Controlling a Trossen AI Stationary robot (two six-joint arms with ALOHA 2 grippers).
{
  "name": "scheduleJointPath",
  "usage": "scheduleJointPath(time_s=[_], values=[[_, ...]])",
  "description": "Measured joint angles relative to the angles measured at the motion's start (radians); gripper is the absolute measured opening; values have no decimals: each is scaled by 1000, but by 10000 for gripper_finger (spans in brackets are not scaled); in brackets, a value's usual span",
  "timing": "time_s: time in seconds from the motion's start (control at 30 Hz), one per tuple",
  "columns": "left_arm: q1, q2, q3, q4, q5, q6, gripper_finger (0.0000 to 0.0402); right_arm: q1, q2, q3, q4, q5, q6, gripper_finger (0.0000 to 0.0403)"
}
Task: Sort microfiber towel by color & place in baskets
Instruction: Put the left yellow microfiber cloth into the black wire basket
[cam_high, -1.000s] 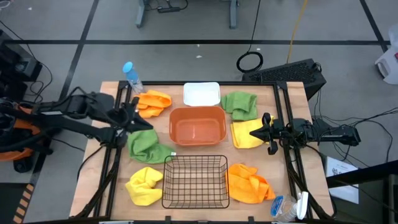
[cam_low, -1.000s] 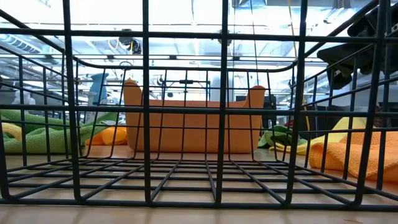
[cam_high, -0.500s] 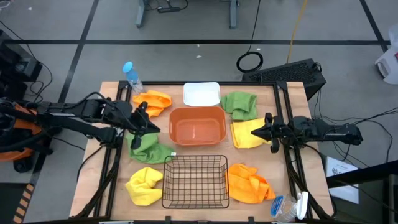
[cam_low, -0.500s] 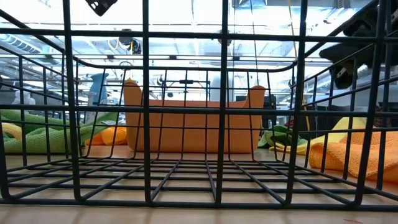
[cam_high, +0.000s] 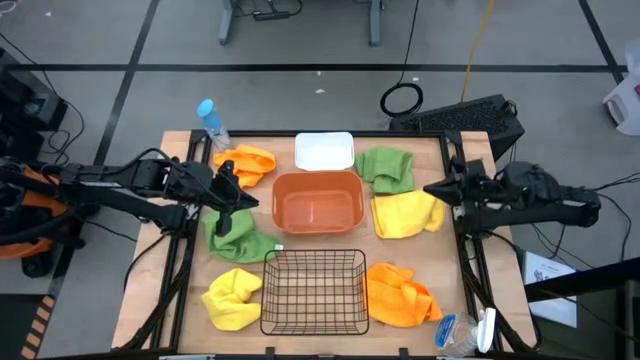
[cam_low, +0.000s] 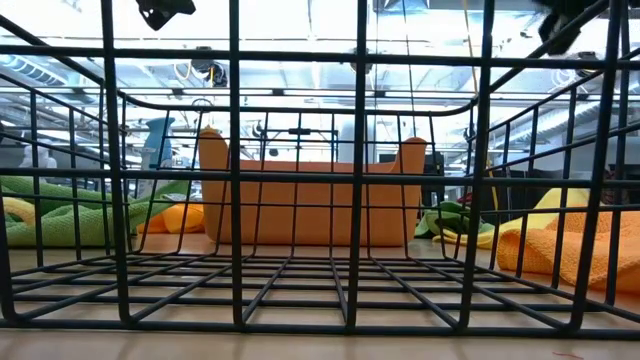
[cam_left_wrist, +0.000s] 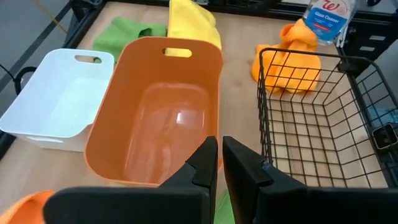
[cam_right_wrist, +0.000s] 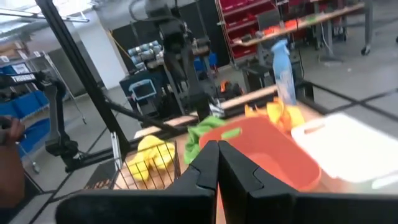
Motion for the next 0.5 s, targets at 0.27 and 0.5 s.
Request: scheduleJointPath(time_s=[0.27, 0.5], values=[[-1, 0, 0, 0, 0, -53, 34, 0, 240, 191, -38, -2, -107, 0], [-77, 4, 0, -52, 0, -79, 34, 2, 388, 200, -106, -2, -145, 0]])
